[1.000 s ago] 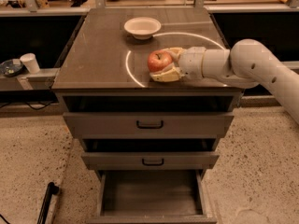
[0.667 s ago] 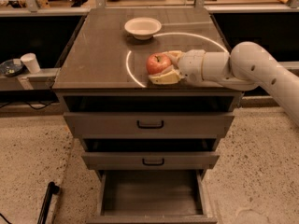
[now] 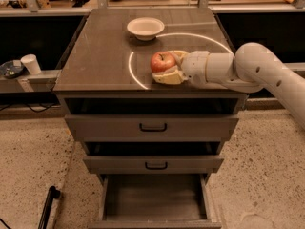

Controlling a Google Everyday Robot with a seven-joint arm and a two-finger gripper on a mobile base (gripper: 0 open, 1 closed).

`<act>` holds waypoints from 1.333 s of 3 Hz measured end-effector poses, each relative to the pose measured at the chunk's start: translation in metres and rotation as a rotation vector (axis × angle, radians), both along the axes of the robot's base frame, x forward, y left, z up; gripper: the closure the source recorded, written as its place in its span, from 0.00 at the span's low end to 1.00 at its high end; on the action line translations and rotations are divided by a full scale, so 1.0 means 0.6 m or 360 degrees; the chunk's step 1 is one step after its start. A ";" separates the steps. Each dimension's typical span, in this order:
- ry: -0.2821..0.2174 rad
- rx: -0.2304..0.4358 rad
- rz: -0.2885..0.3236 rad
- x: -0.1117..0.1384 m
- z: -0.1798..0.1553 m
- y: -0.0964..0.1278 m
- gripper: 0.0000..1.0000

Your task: Pick apple from bottom drawer and place on counter

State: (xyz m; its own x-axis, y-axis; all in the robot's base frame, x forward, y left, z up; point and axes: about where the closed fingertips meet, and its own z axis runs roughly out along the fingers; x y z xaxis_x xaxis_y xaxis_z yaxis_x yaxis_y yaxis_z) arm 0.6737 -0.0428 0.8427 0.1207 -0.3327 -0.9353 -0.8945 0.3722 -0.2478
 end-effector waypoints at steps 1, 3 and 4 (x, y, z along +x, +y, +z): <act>0.0000 0.0000 0.0000 0.000 0.000 0.000 0.05; 0.0012 -0.0008 0.0015 0.000 0.002 0.001 0.00; -0.0014 -0.0072 -0.0039 -0.006 0.070 -0.041 0.00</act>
Offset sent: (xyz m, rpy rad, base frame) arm 0.0000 0.0000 0.0000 0.0000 0.0000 0.0000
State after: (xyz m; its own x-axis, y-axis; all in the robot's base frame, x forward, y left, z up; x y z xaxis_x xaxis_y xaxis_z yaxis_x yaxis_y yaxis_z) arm 0.6700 -0.0677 0.8845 0.1199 -0.3774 -0.9183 -0.8829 0.3825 -0.2724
